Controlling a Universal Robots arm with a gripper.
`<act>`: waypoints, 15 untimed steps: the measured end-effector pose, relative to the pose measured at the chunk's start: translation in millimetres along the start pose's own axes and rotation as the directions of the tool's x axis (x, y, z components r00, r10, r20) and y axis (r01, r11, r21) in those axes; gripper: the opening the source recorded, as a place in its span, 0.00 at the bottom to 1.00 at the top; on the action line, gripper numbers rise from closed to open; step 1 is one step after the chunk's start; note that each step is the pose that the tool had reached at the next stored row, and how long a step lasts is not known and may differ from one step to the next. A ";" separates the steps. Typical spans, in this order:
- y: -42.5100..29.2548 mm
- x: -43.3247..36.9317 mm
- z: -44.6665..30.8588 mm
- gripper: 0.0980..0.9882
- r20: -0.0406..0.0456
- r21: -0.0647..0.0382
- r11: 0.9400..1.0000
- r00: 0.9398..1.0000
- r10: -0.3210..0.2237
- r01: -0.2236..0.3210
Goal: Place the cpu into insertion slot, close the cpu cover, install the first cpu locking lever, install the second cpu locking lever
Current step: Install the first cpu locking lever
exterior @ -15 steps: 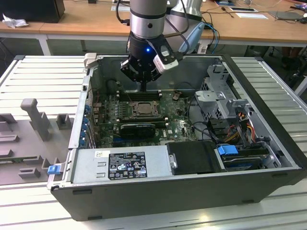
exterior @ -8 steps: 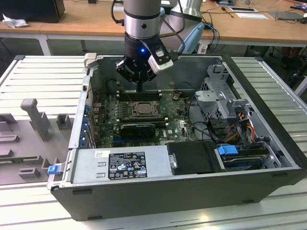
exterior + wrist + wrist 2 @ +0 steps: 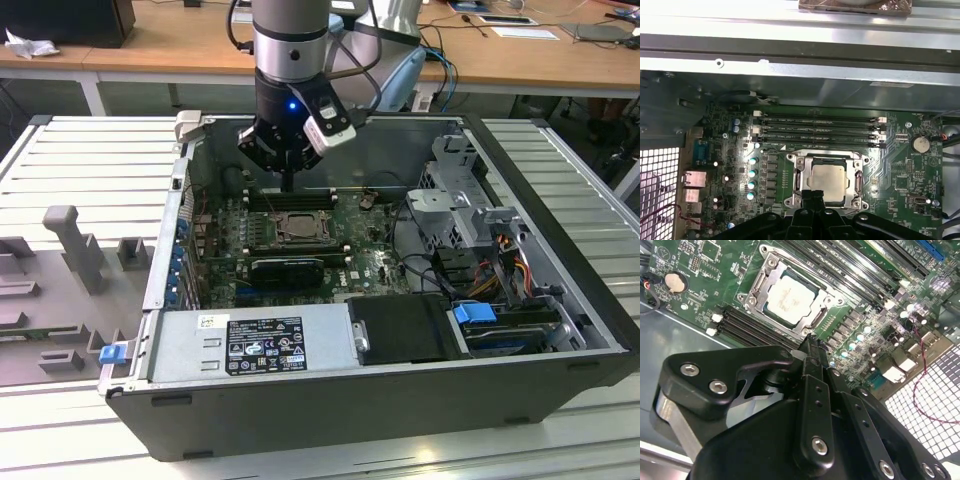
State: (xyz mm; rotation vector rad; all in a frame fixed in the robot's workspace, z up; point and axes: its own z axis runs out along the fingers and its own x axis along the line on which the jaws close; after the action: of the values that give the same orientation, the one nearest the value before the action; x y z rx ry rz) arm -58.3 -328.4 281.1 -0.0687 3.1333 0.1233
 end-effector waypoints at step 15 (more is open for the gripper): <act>0.9 22.9 3.2 0.01 0.016 0.000 1.000 1.000 0.001 -0.001</act>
State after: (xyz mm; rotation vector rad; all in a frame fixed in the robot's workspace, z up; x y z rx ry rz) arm -81.3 -328.3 277.9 -0.0664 3.1179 0.1224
